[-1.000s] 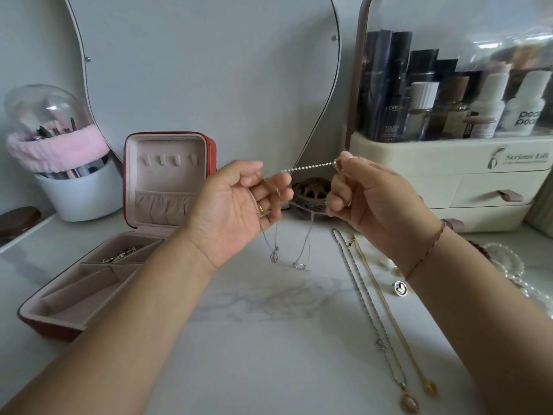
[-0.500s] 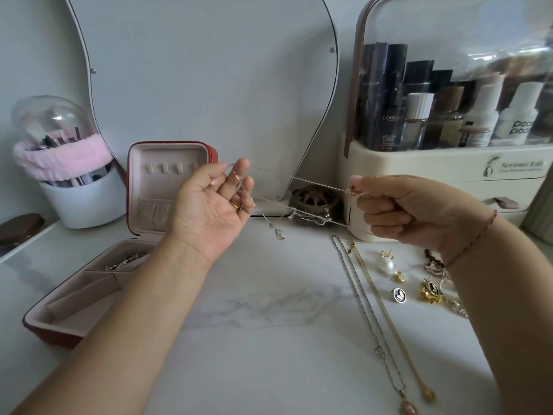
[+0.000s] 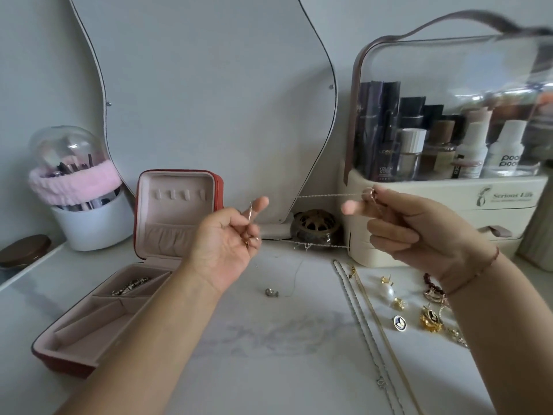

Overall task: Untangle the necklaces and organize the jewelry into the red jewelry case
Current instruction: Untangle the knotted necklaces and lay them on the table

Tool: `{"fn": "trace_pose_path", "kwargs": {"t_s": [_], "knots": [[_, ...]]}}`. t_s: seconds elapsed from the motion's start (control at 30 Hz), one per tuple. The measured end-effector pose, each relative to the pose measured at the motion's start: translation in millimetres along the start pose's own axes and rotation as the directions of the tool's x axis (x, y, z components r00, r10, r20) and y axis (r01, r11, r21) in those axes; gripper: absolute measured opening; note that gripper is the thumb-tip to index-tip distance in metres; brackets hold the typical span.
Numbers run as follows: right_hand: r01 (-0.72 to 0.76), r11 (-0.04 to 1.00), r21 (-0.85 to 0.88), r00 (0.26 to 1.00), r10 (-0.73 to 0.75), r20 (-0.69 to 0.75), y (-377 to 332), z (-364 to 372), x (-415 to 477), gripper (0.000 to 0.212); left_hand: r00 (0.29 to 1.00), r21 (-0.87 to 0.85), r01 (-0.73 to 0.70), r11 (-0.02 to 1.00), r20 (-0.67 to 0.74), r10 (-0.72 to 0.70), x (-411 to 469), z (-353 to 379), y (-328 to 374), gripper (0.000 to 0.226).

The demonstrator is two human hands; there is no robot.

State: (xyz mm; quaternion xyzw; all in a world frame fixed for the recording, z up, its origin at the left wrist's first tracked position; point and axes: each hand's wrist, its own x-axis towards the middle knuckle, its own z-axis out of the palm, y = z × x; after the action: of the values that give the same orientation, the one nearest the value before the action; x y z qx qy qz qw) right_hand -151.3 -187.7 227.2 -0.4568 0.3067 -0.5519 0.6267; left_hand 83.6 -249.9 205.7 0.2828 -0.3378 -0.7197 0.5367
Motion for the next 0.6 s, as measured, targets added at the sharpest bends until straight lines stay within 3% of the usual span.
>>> {"fn": "trace_pose_path", "kwargs": {"t_s": [0.1, 0.23, 0.4, 0.6], "knots": [[0.065, 0.995, 0.077, 0.998, -0.067, 0.016, -0.5, 3.4, -1.6, 0.021, 0.999, 0.04, 0.037, 0.999, -0.001, -0.037, -1.5, -0.7, 0.9, 0.029], [0.12, 0.978, 0.17, 0.991, -0.129, 0.045, -1.5, 5.9, -3.1, 0.027, 0.997, 0.113, 0.075, 0.991, -0.033, -0.072, 0.9, -3.3, -0.7, 0.05], [0.138, 0.981, 0.135, 0.989, -0.128, -0.078, 0.2, 0.8, 2.4, 0.024, 0.99, 0.032, 0.036, 0.999, -0.137, -0.031, 7.1, -5.9, -0.8, 0.015], [0.118, 0.984, 0.131, 0.991, -0.108, -0.084, -2.2, -3.9, 1.8, 0.027, 0.998, -0.135, 0.055, 0.989, 0.014, -0.054, 2.8, -2.2, 2.9, 0.005]]}}
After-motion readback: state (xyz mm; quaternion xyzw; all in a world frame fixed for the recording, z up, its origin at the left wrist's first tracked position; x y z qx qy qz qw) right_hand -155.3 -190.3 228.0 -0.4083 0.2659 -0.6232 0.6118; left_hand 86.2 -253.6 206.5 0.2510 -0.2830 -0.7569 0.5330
